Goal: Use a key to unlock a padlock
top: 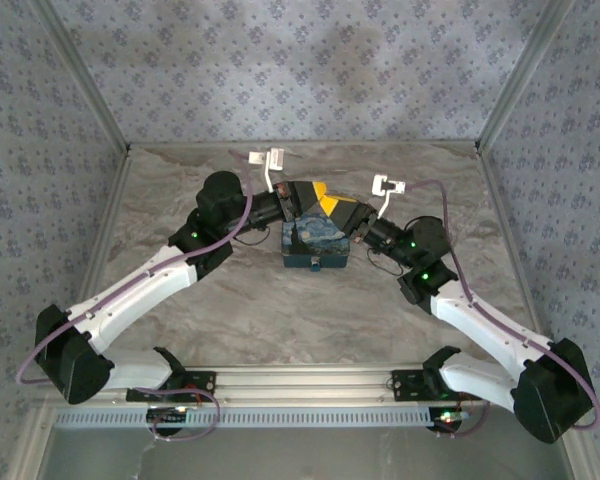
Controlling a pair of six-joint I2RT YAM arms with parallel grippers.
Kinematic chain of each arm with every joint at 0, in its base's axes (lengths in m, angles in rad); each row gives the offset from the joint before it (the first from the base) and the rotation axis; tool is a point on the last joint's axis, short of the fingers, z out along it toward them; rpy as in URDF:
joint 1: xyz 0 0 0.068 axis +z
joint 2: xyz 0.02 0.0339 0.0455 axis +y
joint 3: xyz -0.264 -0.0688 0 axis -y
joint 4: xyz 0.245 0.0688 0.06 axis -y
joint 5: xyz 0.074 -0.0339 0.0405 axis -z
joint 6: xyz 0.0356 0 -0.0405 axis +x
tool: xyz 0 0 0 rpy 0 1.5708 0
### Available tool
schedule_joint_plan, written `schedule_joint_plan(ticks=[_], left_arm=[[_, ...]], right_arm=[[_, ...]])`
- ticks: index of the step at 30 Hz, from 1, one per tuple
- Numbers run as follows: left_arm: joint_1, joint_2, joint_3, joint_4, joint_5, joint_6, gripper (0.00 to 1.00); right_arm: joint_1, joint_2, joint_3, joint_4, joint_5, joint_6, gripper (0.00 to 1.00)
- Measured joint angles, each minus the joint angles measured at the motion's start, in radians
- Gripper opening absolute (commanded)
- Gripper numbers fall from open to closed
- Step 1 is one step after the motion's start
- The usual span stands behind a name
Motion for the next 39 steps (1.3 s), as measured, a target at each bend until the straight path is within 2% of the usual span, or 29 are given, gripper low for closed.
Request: schedule_joint_plan(ticks=[5,13,14,16,17,18,25,28,34,39], left_arm=[[0.000,-0.001,-0.005,0.000,-0.002,0.001,0.00],[0.000,-0.008,-0.009,0.000,-0.002,0.002,0.00],[0.000,-0.009,-0.009,0.000,-0.002,0.002,0.00],[0.000,-0.009,-0.009,0.000,-0.001,0.002,0.00],[-0.001,-0.009,-0.009,0.000,-0.002,0.002,0.00],[-0.001,-0.009,-0.010,0.000,-0.002,0.002,0.00],[0.001,-0.009,-0.010,0.000,-0.005,0.002,0.00],[0.001,-0.009,-0.010,0.000,-0.005,0.002,0.00],[0.001,-0.009,-0.010,0.000,-0.005,-0.001,0.00],[0.001,-0.008,-0.010,0.000,-0.005,-0.001,0.00]], right_arm=[[0.000,0.000,0.000,0.003,-0.006,-0.005,0.00],[0.000,-0.005,0.000,0.000,-0.007,-0.015,0.00],[0.000,-0.008,0.000,-0.003,-0.007,-0.018,0.03],[0.000,-0.016,0.000,-0.018,-0.006,-0.021,0.35],[0.000,-0.019,0.000,-0.023,-0.006,-0.020,0.42],[0.000,-0.024,-0.001,-0.027,-0.005,-0.020,0.45],[-0.003,-0.056,-0.003,-0.031,0.002,-0.024,0.45],[-0.002,-0.054,-0.003,-0.033,0.001,-0.025,0.41],[0.006,-0.033,-0.003,-0.034,0.001,-0.025,0.40],[0.007,-0.016,-0.002,-0.035,0.001,-0.028,0.32]])
